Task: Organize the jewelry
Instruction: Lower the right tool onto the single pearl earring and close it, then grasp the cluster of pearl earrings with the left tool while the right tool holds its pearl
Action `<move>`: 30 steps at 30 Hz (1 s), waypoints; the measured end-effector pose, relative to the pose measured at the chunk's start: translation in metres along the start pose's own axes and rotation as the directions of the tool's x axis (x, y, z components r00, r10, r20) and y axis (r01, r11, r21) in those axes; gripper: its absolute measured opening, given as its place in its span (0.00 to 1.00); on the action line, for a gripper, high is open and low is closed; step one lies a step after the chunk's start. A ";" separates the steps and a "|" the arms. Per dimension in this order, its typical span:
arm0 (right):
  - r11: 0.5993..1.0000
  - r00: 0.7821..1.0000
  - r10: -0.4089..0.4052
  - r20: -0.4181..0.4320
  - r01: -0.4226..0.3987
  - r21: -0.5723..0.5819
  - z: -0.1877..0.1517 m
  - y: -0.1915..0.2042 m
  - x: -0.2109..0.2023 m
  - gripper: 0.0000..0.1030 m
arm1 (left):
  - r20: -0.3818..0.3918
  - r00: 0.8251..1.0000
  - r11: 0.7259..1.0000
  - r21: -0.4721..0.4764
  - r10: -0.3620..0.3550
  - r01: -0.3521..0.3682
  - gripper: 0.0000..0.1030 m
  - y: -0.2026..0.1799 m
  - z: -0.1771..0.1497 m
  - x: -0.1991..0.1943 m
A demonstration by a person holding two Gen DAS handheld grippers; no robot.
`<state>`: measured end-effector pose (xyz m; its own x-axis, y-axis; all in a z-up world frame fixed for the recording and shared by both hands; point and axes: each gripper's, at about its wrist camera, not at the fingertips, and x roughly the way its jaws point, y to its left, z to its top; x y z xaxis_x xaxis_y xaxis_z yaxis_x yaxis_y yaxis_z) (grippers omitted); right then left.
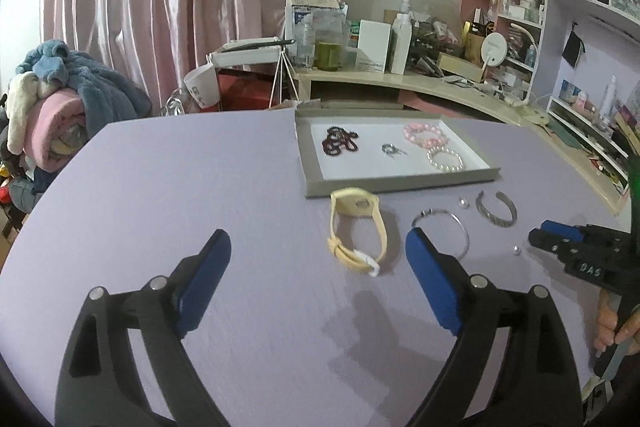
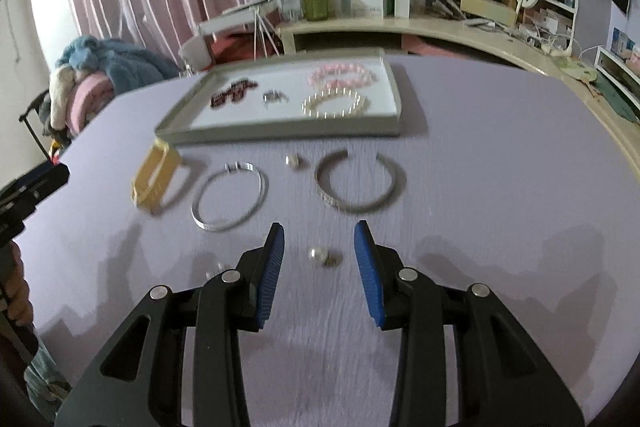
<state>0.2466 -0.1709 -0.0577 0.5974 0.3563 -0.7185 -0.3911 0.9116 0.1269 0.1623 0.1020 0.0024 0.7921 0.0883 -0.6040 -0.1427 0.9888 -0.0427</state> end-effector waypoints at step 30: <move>0.995 0.994 -0.076 -0.075 0.070 -0.072 -0.004 0.015 0.030 0.16 | -0.039 0.999 0.999 0.017 -0.032 0.033 0.87 -0.019 -0.024 -0.002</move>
<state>0.2558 -0.1474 -0.0807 0.5713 0.2701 -0.7750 -0.3972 0.9173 0.0268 0.1495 0.0801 -0.0148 0.7723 0.0516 -0.6332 -0.1068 0.9931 -0.0493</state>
